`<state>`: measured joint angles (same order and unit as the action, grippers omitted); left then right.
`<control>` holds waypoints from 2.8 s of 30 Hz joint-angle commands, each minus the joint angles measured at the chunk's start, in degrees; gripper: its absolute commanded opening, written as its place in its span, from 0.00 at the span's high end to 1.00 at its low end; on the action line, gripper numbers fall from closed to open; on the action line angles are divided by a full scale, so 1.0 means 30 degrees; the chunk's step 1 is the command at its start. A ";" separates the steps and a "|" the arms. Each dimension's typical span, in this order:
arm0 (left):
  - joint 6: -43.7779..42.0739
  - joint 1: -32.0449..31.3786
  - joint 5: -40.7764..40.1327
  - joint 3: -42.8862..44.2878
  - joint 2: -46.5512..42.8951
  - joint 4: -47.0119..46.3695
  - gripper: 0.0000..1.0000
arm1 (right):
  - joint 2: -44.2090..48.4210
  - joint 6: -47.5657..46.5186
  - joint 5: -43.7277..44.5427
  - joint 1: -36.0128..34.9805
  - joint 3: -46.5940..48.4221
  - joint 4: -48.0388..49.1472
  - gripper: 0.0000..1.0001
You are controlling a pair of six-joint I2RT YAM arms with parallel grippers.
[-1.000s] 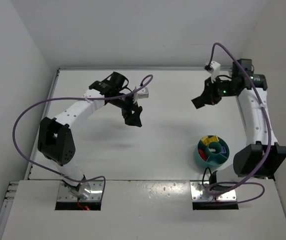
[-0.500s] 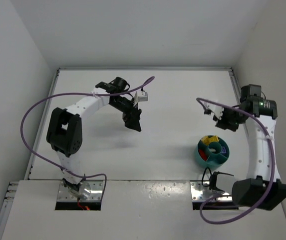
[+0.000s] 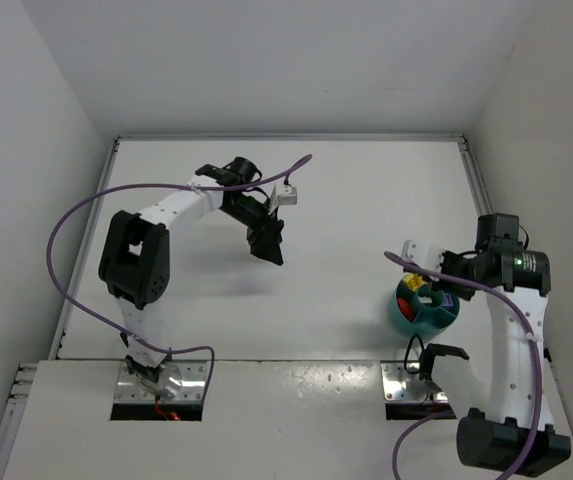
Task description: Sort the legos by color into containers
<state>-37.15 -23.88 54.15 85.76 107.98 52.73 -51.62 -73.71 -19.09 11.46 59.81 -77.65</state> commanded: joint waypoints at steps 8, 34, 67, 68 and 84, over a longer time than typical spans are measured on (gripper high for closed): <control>-0.0743 0.0225 0.1169 0.0712 0.0275 0.0031 0.01 | 0.2059 0.0987 -0.0610 -0.1007 -0.1596 -0.1071 1.00; -0.0919 0.0225 0.1169 0.0360 0.0978 0.0031 0.01 | 0.1707 0.4444 0.1322 -0.3353 -0.4408 -0.1071 1.00; -0.1095 0.0225 0.1696 0.0184 0.1329 0.0031 0.01 | 0.0242 0.4620 0.1852 -0.3177 -0.4410 -0.0514 0.76; -0.1095 0.0225 0.1696 0.0184 0.1329 0.0031 0.01 | 0.0242 0.4620 0.1852 -0.3177 -0.4410 -0.0514 0.76; -0.0159 0.0225 0.1259 0.0184 0.1505 -0.0583 0.01 | -0.0626 0.6519 -0.2449 -0.3351 0.0969 0.0599 0.78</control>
<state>-38.02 -23.88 56.31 85.76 112.49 52.84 -48.56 -58.15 -19.29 1.74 55.53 -78.30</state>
